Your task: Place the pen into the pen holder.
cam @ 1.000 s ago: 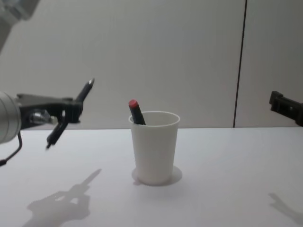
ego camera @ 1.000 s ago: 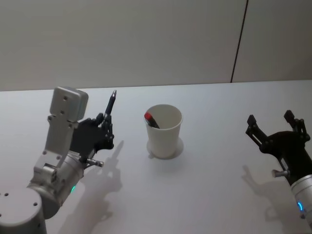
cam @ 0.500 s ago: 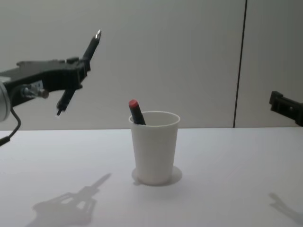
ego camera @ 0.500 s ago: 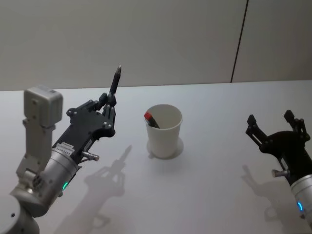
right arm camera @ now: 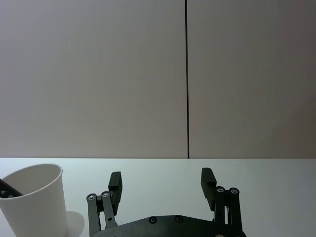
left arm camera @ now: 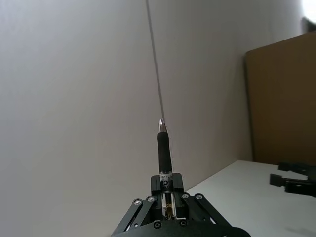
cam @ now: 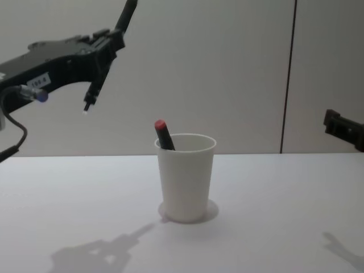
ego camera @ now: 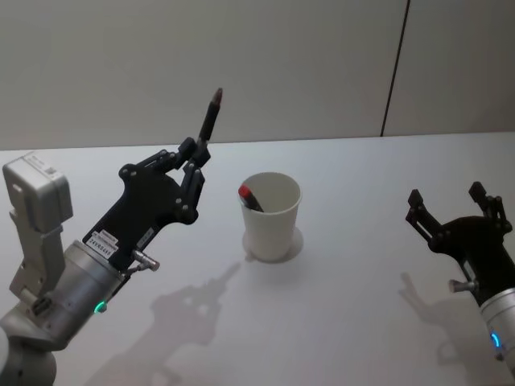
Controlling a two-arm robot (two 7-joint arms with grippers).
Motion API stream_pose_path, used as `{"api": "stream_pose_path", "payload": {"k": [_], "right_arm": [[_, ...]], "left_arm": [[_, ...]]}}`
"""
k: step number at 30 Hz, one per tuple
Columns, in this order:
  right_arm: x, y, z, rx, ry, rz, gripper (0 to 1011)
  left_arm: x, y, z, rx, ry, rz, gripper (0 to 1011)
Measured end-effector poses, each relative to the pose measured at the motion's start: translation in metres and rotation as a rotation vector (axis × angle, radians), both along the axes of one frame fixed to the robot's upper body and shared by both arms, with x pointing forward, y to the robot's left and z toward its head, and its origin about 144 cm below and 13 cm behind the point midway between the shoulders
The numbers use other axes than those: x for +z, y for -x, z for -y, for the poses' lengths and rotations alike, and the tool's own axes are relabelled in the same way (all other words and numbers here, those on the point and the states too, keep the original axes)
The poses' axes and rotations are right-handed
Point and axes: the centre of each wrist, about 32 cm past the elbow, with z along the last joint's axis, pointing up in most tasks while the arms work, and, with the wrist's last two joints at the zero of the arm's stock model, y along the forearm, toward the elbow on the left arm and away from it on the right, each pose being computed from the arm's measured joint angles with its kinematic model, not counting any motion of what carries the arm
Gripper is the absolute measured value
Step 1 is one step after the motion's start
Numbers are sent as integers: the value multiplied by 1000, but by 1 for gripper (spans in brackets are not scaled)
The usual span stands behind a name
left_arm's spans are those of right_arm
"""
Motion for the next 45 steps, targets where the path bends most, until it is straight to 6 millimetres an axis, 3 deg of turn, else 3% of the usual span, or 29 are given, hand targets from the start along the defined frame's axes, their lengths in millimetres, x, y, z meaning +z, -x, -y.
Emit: {"api": "stream_pose_path", "payload": {"k": [24, 45], "right_arm": [[0, 0, 0, 0, 0, 0, 1001], [0, 0, 0, 0, 0, 0, 1001]], "left_arm": [[-1, -42, -18, -403, -192, 267, 139], [7, -72, -17, -626, -453, 398, 139]]}}
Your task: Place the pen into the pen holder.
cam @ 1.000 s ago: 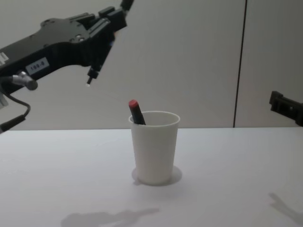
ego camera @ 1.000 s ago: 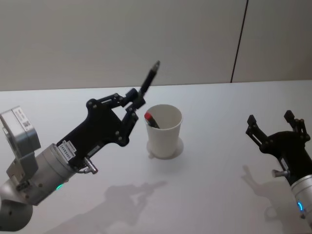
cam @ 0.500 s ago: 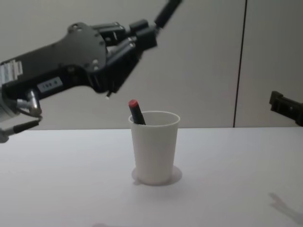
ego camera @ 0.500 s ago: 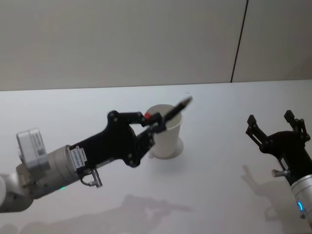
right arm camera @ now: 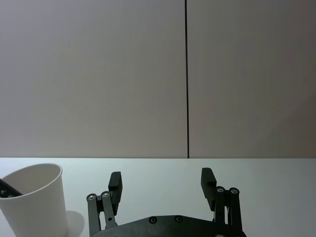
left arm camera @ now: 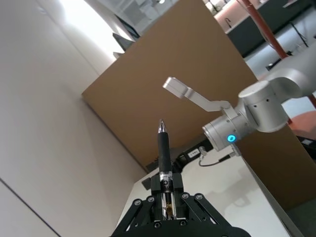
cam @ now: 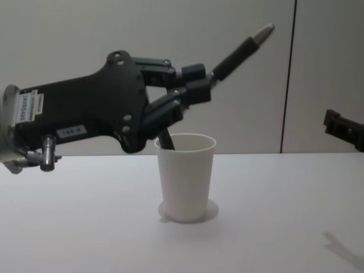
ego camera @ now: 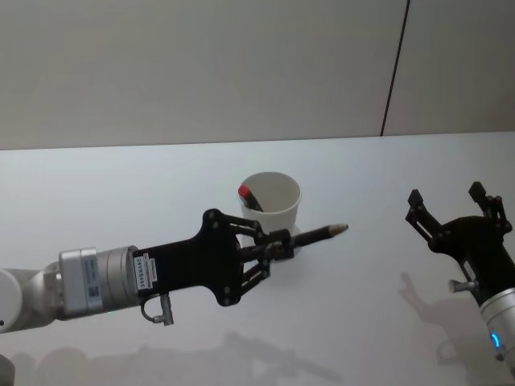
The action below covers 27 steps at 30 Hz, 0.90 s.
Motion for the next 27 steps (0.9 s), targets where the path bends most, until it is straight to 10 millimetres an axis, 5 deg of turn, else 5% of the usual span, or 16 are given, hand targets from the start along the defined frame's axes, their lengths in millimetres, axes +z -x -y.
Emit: {"api": "stream_pose_path", "payload": {"k": [27], "right_arm": [[1, 9, 16, 205, 20, -6, 1001]], "left_arm": [[2, -8, 1, -51, -75, 43, 139]]}}
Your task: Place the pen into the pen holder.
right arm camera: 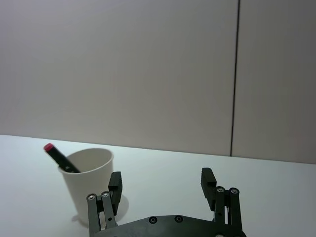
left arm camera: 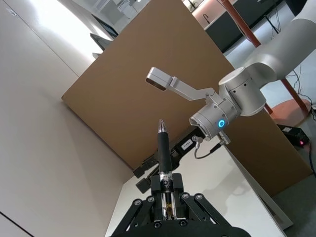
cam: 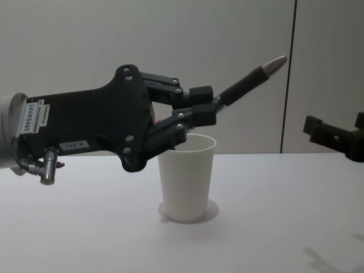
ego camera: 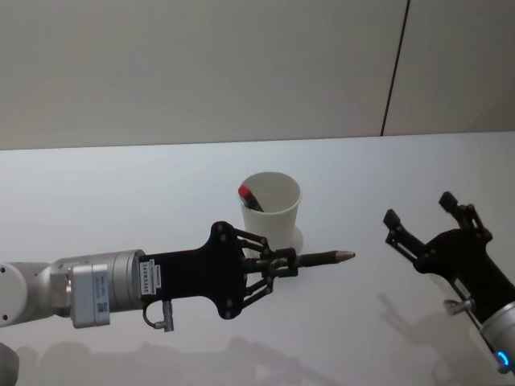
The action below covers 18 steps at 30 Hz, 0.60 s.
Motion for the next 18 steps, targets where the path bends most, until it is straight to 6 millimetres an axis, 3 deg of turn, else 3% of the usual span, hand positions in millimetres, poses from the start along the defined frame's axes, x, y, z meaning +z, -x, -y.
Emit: {"api": "stream_pose_path", "payload": {"k": [18], "right_arm": [[0, 3, 17, 281, -7, 10, 1001]], "left_arm": [[0, -1, 0, -6, -7, 4, 139]]}}
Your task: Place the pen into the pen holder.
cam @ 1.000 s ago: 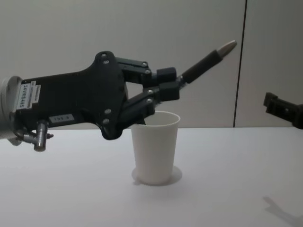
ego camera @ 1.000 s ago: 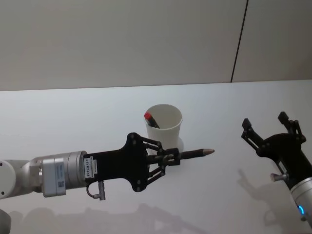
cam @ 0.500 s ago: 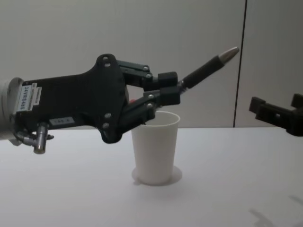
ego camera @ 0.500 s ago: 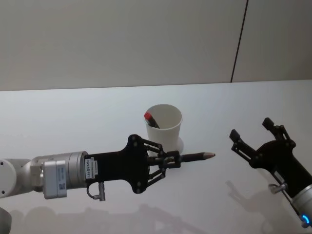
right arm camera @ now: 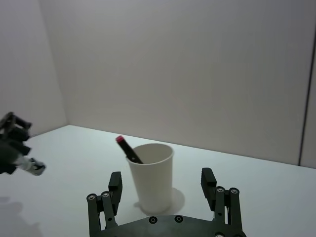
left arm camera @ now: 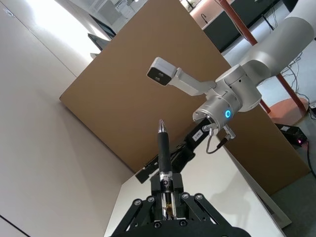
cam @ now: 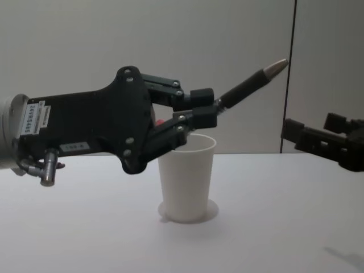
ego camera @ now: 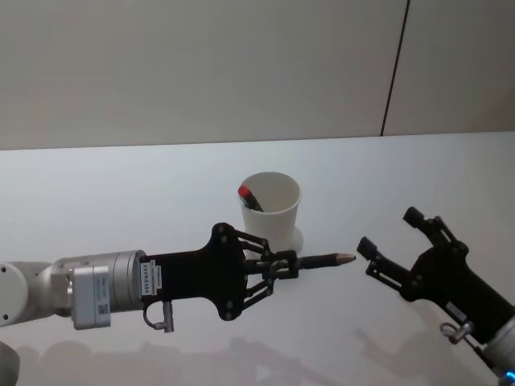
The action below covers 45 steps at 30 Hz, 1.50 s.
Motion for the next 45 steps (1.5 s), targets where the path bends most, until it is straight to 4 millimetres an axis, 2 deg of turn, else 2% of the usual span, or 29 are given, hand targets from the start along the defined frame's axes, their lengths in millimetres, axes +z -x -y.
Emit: {"api": "stream_pose_path", "payload": {"k": [14, 29, 45], "right_arm": [[0, -6, 7, 229, -9, 16, 1001], [3, -16, 3, 457, -8, 52, 1001], [5, -23, -2, 533, -48, 97, 1002]], "left_arm": [[0, 0, 0, -1, -2, 1, 139], [0, 0, 0, -1, -2, 1, 139], [0, 0, 0, -1, -2, 1, 139]]}}
